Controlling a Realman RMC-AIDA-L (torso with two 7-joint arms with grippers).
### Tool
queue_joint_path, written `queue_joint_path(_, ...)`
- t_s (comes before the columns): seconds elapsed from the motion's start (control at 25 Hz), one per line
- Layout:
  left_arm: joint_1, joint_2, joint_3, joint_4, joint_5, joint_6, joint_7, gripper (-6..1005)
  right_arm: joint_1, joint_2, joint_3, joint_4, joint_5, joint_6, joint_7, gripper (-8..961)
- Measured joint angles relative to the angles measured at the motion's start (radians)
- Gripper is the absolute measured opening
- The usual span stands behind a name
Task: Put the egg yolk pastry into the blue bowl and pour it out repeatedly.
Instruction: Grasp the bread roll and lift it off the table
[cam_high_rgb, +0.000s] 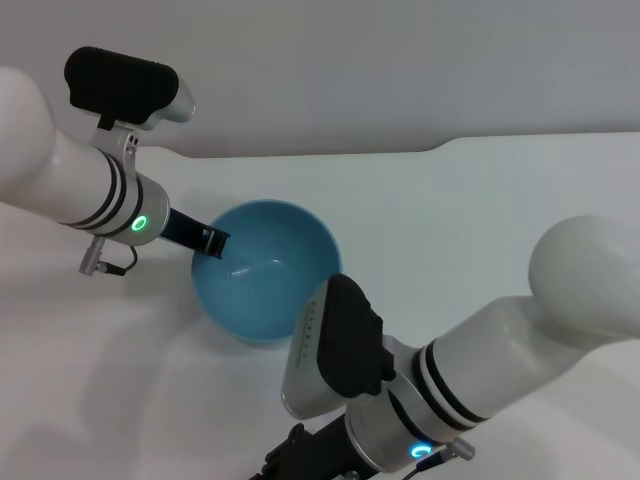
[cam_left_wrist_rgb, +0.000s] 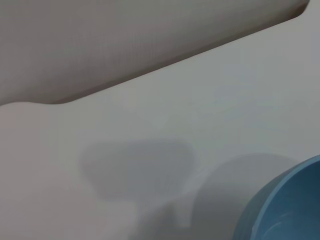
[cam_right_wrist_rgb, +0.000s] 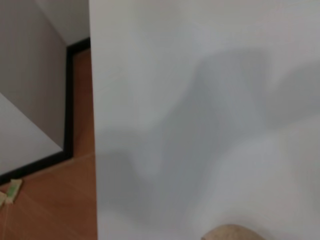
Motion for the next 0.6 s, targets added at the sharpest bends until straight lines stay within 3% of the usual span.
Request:
queue_joint_path(0.24,-0.001,-0.002,0.000,0.000,-0.002,0.000,0.000,12,0.003,0.000,0.000,0.018,0.011,0.001,0.002,487)
queue_joint_path(0.48,-0.002,-0.002,0.000,0.000,-0.002,0.002,0.000,12,0.019,0.000,0.001,0.058,0.016,0.011,0.045,414)
queue_joint_path(0.6,-0.002,-0.002,0.000,0.000,-0.002,0.003,0.000,12,0.017,0.000,-0.001,0.061,0.016,0.012,0.045,286)
